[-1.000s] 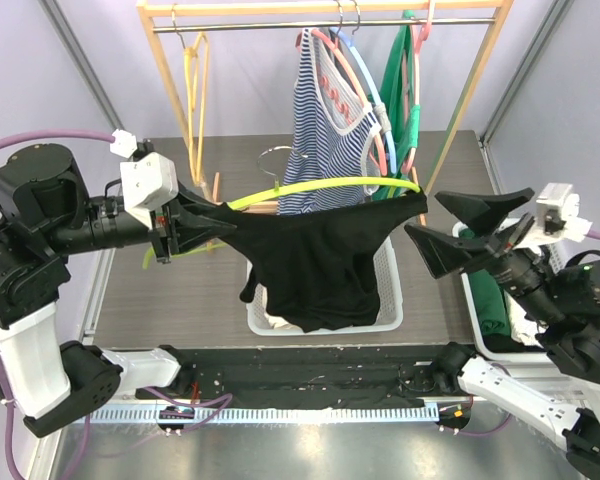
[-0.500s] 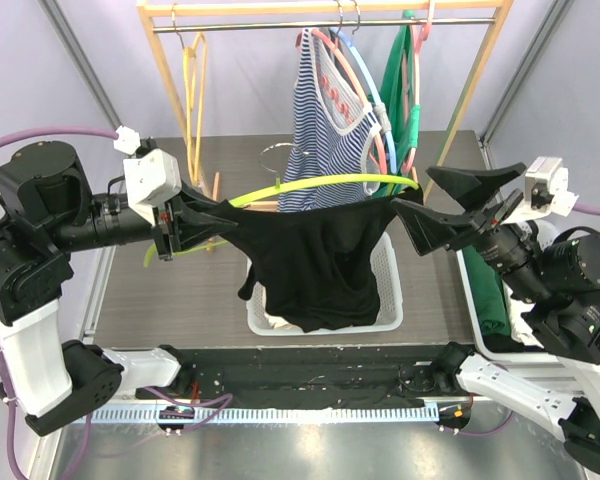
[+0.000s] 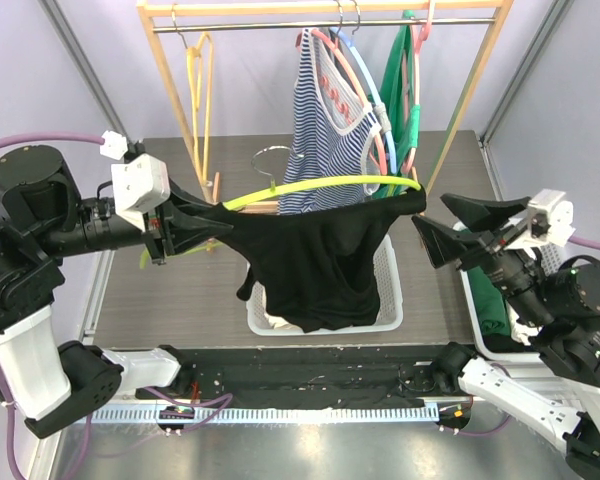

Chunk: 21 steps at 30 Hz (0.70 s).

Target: Remove the tank top from the hanger

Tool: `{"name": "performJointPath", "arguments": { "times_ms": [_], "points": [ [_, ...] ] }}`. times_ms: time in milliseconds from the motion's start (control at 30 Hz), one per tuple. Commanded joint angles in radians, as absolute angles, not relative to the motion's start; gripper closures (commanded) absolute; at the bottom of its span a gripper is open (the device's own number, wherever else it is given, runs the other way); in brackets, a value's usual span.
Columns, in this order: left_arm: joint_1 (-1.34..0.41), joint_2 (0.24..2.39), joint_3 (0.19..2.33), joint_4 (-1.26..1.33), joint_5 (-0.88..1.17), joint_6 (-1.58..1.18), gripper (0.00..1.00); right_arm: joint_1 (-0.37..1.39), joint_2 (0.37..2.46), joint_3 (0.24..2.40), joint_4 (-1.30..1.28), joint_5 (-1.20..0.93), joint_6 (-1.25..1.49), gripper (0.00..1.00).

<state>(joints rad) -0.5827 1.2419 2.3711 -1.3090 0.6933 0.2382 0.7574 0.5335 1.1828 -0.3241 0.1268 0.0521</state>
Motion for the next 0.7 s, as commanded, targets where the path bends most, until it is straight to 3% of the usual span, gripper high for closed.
{"name": "performJointPath", "arguments": {
  "times_ms": [0,533,667],
  "points": [
    [-0.574,1.218,2.404,-1.295,0.750,0.253,1.00,0.759,0.606,1.241,-0.340,0.063,0.015,0.32],
    [-0.568,1.189,2.442,-1.339,0.733,0.282,1.00,0.761,0.649,1.255,-0.411,0.012,0.026,0.59],
    [-0.568,1.186,2.445,-1.341,0.730,0.282,1.00,0.761,0.643,1.259,-0.417,0.041,0.022,0.83]
  ]
}}
